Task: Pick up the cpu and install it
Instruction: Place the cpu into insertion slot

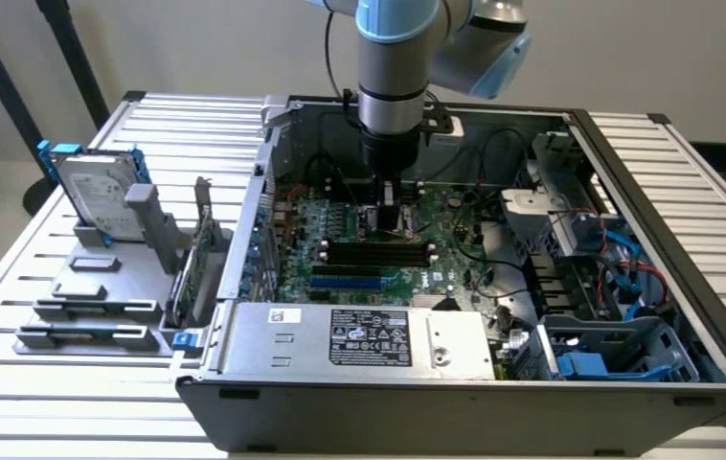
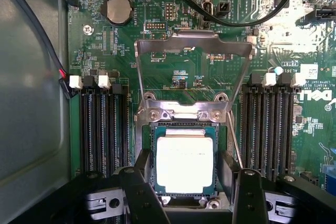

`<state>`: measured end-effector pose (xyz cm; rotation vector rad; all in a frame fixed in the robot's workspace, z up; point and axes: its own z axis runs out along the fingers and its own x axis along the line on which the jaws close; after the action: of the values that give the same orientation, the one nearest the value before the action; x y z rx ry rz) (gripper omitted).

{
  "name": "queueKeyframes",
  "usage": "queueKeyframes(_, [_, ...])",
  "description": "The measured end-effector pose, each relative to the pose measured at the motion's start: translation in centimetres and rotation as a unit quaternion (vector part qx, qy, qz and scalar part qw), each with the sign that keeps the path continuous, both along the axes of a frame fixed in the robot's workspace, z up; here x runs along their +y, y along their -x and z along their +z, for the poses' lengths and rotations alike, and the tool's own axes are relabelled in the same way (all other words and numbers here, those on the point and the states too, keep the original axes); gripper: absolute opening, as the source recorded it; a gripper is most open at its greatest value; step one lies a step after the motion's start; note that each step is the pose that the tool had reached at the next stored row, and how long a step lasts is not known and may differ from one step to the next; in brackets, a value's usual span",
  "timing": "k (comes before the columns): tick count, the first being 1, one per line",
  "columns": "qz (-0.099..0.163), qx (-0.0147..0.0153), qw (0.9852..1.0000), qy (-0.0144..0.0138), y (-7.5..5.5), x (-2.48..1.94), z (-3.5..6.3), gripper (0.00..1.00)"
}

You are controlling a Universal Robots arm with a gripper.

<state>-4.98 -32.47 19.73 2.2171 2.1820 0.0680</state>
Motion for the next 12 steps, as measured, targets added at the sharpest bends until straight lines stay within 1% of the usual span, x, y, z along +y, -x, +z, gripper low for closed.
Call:
queueKeyframes(2, [0.000,0.0000,1.0000,0.0000,0.0,0.00,0.23,0.62])
queueKeyframes(9, [0.000,0.0000,1.0000,0.0000,0.1,0.00,1.57,0.62])
queueKeyframes(12, [0.000,0.0008,1.0000,-0.0001,0.3,-0.01,2.25,0.62])
